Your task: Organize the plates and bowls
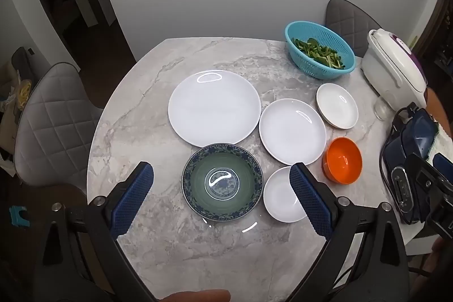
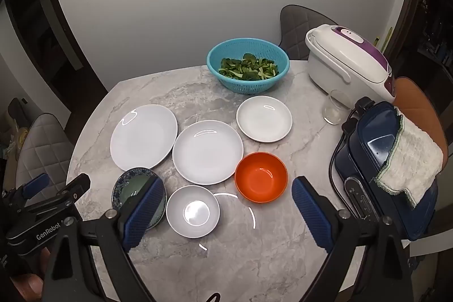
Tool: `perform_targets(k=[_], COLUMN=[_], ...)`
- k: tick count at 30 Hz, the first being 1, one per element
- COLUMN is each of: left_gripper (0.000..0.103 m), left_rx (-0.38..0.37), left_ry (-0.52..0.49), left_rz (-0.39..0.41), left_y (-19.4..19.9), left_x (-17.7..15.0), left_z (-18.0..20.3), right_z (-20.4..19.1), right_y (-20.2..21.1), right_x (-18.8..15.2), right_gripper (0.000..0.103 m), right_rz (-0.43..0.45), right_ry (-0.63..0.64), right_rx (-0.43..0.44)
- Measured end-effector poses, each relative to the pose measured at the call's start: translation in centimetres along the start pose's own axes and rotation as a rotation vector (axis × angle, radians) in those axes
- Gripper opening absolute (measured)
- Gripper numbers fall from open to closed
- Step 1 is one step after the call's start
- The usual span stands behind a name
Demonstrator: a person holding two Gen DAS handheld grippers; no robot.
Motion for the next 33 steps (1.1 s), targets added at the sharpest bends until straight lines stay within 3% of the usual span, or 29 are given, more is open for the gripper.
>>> perform_targets(k=[33], left_gripper=[0.098], left_rx=[0.000], left_ry=[0.004], left_rz=[-0.007], left_y=[-0.6], left_x=[-0.4], left_z=[-0.3], right_z=[0.1], right_y=[-1.2], right_x=[-0.4], right_gripper=[0.094], right_rz=[-0.031], right_ry=[0.008], right_rx=[-0.012])
Point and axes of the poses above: each gripper's, at about its wrist camera, not at the fingertips, and y roughly against the way its jaws point, z to its right, x to its top, the point moved 3 cm from there along -y, roughly the way its jaws point, and after that the axes turned 8 degrees about -x, right-handed, at the moved point
